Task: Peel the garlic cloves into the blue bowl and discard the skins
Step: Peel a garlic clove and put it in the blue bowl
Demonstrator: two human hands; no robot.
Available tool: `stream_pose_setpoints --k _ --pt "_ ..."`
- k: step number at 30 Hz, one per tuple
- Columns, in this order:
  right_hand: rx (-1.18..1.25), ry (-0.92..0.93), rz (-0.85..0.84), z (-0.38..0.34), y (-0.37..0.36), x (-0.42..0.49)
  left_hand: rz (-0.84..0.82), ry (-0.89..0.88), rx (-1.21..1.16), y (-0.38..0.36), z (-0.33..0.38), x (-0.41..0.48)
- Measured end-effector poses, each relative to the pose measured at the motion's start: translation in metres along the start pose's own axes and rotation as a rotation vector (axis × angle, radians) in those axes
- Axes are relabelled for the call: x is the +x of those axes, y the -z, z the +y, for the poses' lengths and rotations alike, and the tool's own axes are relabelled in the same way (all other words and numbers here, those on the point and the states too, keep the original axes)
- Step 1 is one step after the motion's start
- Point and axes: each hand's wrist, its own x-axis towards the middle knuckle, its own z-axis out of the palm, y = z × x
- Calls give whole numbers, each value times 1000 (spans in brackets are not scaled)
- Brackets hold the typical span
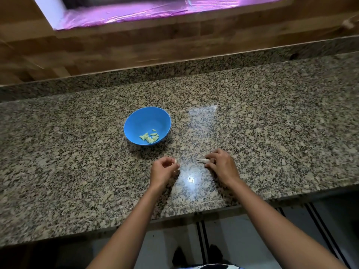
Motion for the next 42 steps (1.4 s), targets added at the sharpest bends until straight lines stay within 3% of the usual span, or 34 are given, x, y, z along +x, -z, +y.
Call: stream_pose_setpoints --k 3,6,8,12,22,28,37,39,42 --pt "-84 65 157 0 -4 -7 41 -15 -9 -3 -1 -2" --pt "255 17 356 -10 -13 -30 22 47 -167 -9 0 -4" --pt "384 -39 398 -13 -23 -43 9 91 -271 -13 0 -4" --pt "418 -64 245 -15 -37 -52 -21 109 -237 -16 -1 -3" --pt "485 -233 13 -19 -30 -35 -235 -55 627 -11 21 2" --pt "546 -240 -32 -14 -29 -29 -266 -90 648 -14 30 9" --pt "432 -204 -7 -19 -28 -34 -122 -405 1006 -29 12 -7" --pt "461 -183 2 -21 -27 -35 -121 -389 973 -27 14 -6" --pt "601 -37 -71 -26 -24 -31 -152 -246 673 -16 21 -1"
